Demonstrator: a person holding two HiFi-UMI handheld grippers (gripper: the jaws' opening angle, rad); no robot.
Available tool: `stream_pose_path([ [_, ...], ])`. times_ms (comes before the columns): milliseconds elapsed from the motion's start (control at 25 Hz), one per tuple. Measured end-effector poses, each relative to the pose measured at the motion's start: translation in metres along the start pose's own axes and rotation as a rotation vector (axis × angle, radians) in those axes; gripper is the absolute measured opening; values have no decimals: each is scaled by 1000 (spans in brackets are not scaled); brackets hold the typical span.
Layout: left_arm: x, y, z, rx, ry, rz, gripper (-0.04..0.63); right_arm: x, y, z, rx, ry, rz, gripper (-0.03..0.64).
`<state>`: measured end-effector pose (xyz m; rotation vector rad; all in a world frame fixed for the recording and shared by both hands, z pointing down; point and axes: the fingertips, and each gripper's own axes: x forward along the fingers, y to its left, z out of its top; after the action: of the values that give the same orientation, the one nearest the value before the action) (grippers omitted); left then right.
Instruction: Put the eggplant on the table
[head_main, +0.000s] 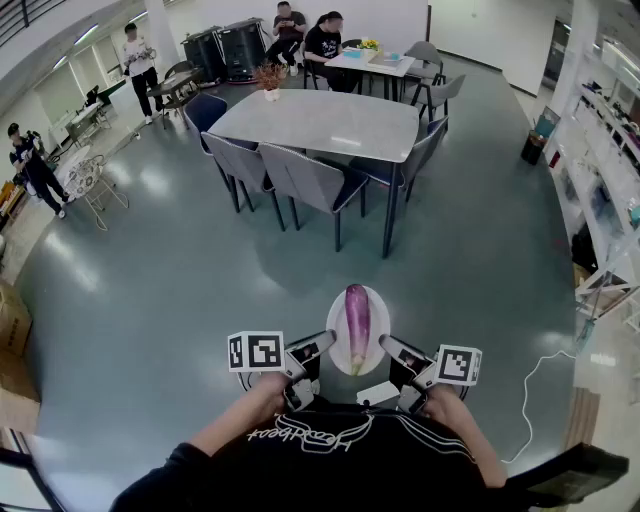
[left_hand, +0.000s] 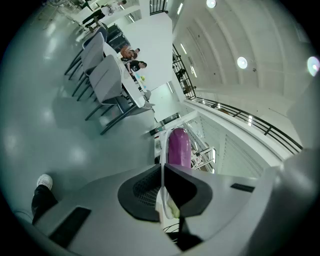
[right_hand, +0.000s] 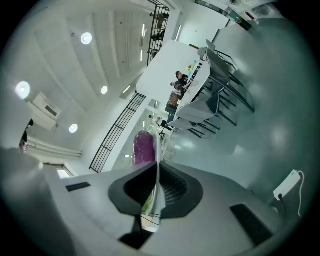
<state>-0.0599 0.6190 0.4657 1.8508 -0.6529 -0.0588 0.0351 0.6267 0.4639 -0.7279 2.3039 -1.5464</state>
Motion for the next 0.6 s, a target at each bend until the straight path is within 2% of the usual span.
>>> stream_pose_path([
  [600,19,-6,-4,7,13,8,25,-15,-7,10,26,-27,9,18],
])
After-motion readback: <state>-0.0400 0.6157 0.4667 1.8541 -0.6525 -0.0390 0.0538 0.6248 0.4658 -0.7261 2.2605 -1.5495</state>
